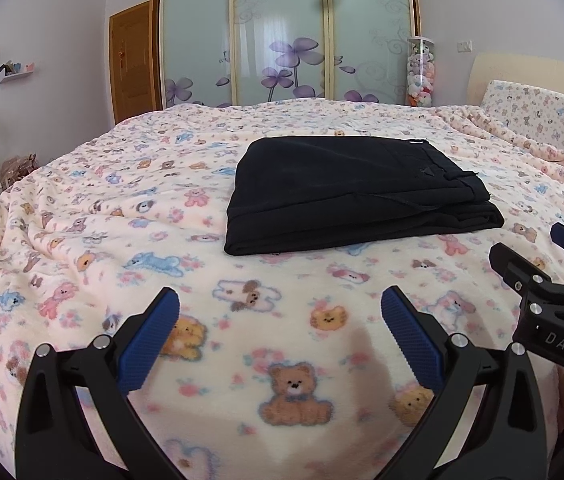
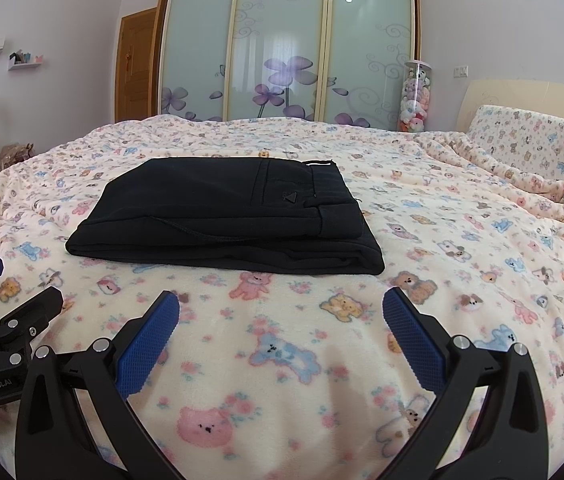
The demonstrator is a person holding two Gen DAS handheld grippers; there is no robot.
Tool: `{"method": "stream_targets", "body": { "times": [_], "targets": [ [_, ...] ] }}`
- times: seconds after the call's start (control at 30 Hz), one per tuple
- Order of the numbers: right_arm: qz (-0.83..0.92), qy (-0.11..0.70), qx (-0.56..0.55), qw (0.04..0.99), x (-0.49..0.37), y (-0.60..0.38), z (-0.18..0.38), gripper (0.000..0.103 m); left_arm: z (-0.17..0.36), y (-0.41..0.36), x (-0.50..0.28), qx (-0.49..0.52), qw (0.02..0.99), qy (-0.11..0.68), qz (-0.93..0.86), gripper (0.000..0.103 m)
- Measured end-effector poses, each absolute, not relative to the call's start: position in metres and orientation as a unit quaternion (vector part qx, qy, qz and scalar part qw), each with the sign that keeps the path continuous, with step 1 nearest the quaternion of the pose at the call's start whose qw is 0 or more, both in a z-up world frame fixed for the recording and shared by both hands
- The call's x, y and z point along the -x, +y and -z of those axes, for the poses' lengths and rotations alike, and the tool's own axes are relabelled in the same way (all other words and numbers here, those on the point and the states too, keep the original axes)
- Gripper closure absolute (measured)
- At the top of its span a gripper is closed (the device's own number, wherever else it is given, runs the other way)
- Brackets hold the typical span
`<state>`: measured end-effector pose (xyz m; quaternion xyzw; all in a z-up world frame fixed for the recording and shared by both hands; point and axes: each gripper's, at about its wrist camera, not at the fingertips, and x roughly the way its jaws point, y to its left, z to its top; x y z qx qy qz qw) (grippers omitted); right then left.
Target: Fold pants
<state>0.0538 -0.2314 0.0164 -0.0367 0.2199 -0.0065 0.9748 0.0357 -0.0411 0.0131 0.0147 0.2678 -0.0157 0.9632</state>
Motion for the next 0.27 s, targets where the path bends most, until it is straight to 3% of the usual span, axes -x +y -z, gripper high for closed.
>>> {"method": "stream_targets", "body": {
  "times": [0.27],
  "targets": [
    [0.006,0.220,0.037,0.975,-0.0544,-0.2323,-0.0161,0.001,-0.0137,-0.0391,-0.0375,-0.014,0.961,0.274,0.023,0.002]
  ]
}}
